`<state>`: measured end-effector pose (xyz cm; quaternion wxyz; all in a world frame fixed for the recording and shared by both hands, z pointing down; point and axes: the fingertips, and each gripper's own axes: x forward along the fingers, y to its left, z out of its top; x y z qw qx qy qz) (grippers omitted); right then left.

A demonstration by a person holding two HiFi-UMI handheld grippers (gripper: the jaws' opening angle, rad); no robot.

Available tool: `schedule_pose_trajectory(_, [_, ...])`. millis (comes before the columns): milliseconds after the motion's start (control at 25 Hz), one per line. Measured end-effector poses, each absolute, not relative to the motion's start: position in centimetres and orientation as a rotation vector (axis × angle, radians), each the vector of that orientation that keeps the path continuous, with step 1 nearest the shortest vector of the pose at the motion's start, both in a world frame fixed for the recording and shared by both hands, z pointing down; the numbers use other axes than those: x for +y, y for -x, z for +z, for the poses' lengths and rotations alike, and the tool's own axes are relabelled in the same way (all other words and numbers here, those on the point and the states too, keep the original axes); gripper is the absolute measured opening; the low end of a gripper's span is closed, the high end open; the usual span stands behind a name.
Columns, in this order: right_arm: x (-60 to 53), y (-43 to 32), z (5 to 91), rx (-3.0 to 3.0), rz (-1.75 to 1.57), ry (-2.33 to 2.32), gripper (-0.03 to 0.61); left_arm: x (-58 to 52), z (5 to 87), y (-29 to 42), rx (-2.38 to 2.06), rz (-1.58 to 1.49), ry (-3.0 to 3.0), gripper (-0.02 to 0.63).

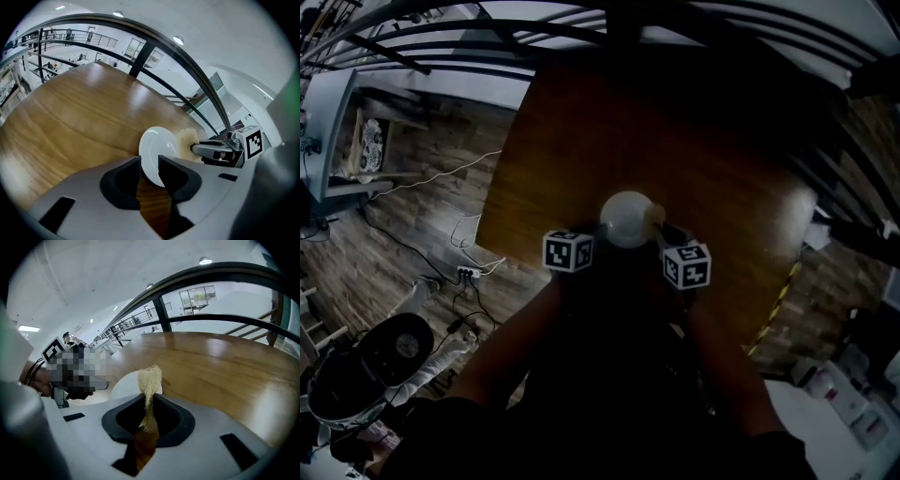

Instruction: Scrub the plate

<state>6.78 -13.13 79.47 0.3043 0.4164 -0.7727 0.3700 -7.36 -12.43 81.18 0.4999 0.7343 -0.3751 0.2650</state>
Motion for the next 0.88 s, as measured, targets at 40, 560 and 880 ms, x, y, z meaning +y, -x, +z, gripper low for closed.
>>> schedule_pose_trajectory(40, [-13.2,-6.8,79.7,-2.04,0.97,-1.098,0.057,-12.4,81.3,7.3,-0.905,0.634,-1.765,0.123])
schedule_pose_trajectory(560, [-13.2,-7.2,81.6,-1.978,0.932,-1.084,0.057,-11.7,83.0,6.8,-0.861,0.606,-1.682,0.121])
schedule_pose_trajectory(880, [-13.2,-7.4,82.1,-1.956,0.92,-1.081,0.057,-11.3,83.6,6.3,-0.829,0.579,-1.65,0.121])
